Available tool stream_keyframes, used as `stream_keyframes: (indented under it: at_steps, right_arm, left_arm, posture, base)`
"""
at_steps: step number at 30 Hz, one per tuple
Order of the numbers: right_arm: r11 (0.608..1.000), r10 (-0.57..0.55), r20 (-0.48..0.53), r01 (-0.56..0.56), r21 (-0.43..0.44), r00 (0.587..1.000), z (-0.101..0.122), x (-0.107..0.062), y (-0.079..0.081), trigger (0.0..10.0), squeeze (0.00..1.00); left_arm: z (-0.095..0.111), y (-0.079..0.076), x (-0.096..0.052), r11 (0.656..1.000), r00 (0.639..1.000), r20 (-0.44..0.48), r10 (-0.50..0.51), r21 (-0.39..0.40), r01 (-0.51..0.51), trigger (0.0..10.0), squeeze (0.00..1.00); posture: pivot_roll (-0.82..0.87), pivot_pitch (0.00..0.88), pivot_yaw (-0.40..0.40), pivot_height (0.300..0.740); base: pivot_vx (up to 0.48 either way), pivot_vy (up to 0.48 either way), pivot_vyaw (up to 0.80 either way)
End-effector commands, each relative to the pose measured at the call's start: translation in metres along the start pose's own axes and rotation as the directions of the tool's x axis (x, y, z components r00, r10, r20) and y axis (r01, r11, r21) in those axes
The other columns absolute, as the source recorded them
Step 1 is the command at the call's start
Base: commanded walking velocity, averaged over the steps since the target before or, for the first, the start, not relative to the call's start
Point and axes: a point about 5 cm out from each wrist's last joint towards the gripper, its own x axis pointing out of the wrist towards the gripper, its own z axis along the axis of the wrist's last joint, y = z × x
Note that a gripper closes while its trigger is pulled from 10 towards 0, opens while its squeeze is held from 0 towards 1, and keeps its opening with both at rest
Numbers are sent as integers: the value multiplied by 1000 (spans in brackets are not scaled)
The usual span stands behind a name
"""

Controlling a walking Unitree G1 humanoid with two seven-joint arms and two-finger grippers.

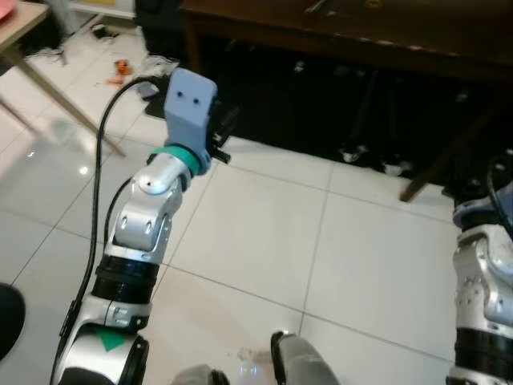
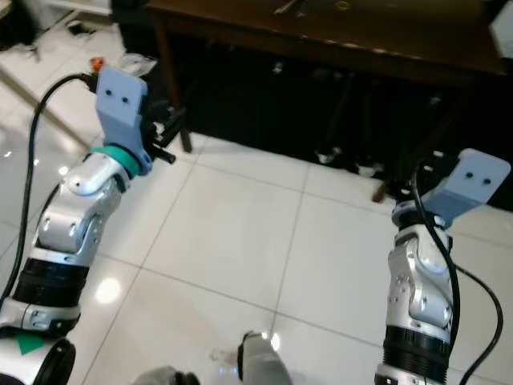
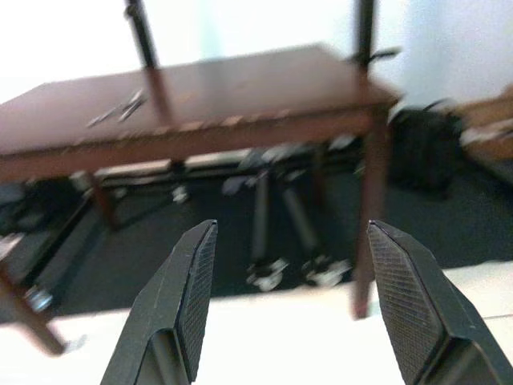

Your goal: Setting the table

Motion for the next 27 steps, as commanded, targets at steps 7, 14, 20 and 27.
stream_keyframes:
  at_steps: [7,14,20,27]
  right_arm:
    - [1000,6,-13,-6,-2,1000,-3,1,4,10000,0]
    - [996,71,0,-71,-54,997,1,6,16,10000,0]
    - [993,98,-2,-98,-58,995,1,8,22,10000,0]
    - [955,294,-60,-296,-28,954,-13,4,63,10000,0]
  left_arm:
    - [-4,5,-1,999,999,-16,31,-8,-31,10000,0]
    - [-10,12,-4,997,997,-27,76,-11,-76,10000,0]
    - [-14,20,-9,992,991,-44,126,0,-126,10000,0]
    - [-33,67,-34,921,915,-119,386,106,-375,10000,0]
  posture:
    - [-15,43,77,740]
    - [-12,39,60,740]
    - [0,42,48,740]
    - [18,49,28,740]
  base:
    - [0,0,-800]
    - [0,0,-800]
    - [0,0,-800]
    - [0,0,-800]
